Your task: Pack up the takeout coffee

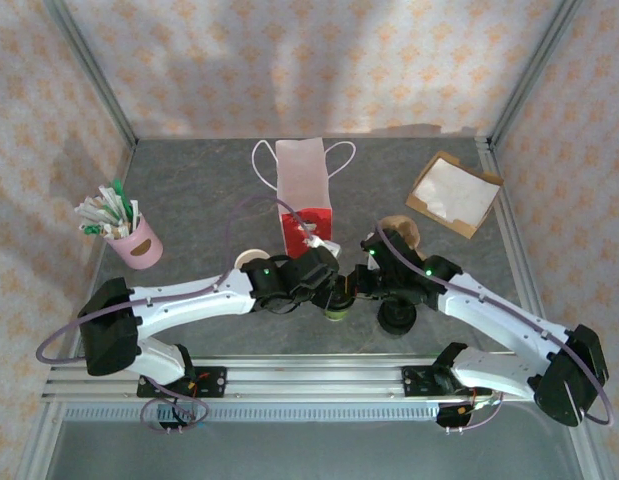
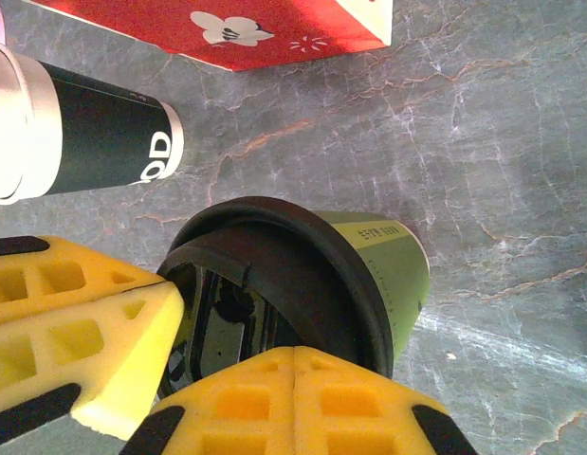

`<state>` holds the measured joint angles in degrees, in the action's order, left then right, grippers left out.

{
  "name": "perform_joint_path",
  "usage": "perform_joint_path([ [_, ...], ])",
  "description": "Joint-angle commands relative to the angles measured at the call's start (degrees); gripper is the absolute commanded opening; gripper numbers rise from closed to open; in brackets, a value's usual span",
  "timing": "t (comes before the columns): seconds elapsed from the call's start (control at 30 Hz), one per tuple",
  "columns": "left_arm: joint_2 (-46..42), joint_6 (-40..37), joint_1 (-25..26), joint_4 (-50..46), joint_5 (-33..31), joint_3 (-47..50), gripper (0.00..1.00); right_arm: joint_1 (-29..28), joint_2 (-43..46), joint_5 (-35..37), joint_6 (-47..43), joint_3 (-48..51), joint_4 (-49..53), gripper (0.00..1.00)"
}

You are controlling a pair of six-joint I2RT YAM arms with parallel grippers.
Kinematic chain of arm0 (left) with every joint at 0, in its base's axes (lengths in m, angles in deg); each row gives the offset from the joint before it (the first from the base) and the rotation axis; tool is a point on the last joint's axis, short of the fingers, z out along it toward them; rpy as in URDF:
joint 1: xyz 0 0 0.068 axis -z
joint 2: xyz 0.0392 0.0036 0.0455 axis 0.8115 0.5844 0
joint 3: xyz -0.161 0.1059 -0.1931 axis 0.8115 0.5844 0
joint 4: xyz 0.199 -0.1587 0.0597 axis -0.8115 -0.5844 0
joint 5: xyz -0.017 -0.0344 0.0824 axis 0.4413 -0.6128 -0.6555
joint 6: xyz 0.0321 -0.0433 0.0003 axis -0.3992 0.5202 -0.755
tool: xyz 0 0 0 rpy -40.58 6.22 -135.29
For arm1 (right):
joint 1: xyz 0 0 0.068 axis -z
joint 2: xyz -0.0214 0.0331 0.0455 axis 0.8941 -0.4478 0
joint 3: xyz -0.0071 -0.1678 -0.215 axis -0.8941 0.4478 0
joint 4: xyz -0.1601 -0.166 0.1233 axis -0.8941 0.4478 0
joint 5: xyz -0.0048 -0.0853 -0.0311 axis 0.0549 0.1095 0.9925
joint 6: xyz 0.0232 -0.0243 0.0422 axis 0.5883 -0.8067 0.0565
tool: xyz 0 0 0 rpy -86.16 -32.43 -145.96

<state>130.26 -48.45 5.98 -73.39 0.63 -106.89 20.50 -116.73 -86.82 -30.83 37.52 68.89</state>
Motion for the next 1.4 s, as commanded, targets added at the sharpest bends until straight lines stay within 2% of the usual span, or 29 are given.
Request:
perform_joint_path([
  [0.0, 1.29, 2.31, -0.32, -0.38, 1.38, 3.64, 0.10, -0.06, -2.23, 1.33, -0.22, 4.62, 4.95, 0.00],
  [0.23, -0.28, 3.37, -0.37, -0.11, 1.44, 4.49, 0.10, -0.69, -0.45, 2.44, 0.07, 2.16, 6.34, 0.00],
  [0.4, -1.43, 3.40, -0.33, -1.28, 0.37, 3.04, 0.14, -0.79, 3.48, 3.46, 0.62, -2.92, 7.20, 0.13],
  [0.63, -1.67, 3.38, -0.32, -1.52, -0.01, 1.92, 0.17, -0.77, 6.61, 4.54, 1.08, -5.50, 9.49, 0.20],
  [0.77, -2.55, 3.64, -0.30, -1.31, 0.44, 1.91, 0.26, -0.78, 9.25, 2.82, 2.61, -1.55, 9.13, 0.24],
  [0.97, -3.73, 3.63, -0.27, -0.82, 2.02, 1.47, 0.39, -0.79, 12.13, 0.13, 4.91, 3.88, 6.13, 0.24],
  [1.37, -5.41, 4.00, -0.33, 1.35, 5.08, 1.79, 0.55, -0.78, 7.12, -0.77, 5.57, 6.35, 0.76, 0.23],
])
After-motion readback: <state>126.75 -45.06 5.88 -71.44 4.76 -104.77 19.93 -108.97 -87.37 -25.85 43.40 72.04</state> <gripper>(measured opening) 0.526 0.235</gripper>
